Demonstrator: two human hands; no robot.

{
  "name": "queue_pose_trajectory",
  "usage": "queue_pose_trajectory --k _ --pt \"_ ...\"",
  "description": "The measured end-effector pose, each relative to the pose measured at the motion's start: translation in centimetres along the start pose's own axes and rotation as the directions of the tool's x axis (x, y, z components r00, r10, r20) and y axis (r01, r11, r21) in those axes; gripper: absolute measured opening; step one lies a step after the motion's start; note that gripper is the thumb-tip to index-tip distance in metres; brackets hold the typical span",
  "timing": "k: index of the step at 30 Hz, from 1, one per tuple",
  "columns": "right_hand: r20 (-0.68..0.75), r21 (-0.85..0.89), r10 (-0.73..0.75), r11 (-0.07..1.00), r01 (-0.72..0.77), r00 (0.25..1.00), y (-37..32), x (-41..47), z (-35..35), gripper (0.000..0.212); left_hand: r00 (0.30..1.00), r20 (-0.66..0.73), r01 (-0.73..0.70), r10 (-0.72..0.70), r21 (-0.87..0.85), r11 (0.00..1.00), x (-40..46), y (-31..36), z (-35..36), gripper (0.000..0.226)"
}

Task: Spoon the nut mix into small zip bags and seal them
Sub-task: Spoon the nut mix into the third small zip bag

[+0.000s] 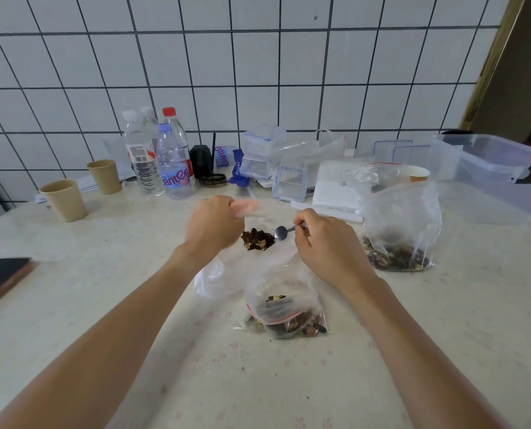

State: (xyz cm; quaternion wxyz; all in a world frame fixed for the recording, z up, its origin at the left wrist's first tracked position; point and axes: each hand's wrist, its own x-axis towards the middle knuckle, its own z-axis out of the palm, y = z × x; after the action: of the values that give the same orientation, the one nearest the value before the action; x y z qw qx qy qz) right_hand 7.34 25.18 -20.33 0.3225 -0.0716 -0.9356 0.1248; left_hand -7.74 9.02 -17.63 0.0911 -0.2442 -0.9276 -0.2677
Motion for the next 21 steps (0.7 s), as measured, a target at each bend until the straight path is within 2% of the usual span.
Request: queue_pose_trajectory --k 3,5,11,17,21 --pt "0.048 0.03 0.038 0.999 -0.04 0.998 0.0 0.0 0.4 0.016 0.999 -0.001 -0.044 0.044 0.001 0.999 -0.2 0.3 0.3 0.022" --pt "0.04 0.138 0.11 0.984 -0.115 0.993 0.2 -0.1 0.7 0.016 0.997 0.001 -0.071 0.071 -0.001 0.997 -0.4 0.4 0.4 0.024" --pt "0.115 0.449 0.332 0.823 -0.347 0.936 0.6 0.0 1.3 0.015 0.99 0.018 -0.14 0.14 0.011 0.99 -0.7 0.2 0.6 0.015" --pt "0.265 0.57 0.384 0.678 -0.465 0.885 0.5 0.1 2.0 0.017 0.983 0.035 -0.183 0.182 0.011 0.983 -0.9 0.0 1.0 0.028" --pt "0.361 0.629 0.382 0.574 -0.524 0.851 0.4 -0.1 2.2 0.02 0.982 0.034 -0.186 0.186 0.013 0.982 -0.9 -0.4 1.0 0.02"
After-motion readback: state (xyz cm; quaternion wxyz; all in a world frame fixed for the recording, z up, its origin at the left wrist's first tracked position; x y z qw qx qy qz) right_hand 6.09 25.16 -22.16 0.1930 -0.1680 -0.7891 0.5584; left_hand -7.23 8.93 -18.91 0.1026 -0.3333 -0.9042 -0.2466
